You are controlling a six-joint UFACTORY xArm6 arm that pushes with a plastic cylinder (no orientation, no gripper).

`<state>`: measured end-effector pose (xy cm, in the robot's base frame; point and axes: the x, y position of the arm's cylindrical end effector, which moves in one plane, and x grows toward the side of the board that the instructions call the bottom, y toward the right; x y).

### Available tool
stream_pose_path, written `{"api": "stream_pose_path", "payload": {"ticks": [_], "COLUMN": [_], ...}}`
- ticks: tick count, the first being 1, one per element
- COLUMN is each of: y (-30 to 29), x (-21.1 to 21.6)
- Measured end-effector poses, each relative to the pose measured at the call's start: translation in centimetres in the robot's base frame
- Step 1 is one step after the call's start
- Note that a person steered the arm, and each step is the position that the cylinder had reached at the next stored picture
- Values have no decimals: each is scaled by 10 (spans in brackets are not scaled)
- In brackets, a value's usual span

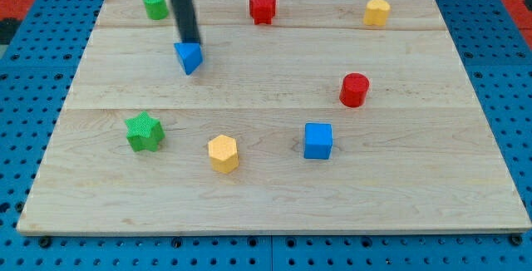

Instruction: Place the green star diagonal to the yellow hexagon

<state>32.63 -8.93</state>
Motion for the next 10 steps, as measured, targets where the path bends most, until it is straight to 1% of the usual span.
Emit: {"api": "stream_pose_path", "payload": {"ticks": [1, 2, 3, 4, 5, 6, 7, 8, 9, 10], "y": [8, -43, -96, -14, 49, 48, 6, -66, -123, -141], "x": [10, -34, 10, 16, 16, 90, 159, 184, 169, 126]}}
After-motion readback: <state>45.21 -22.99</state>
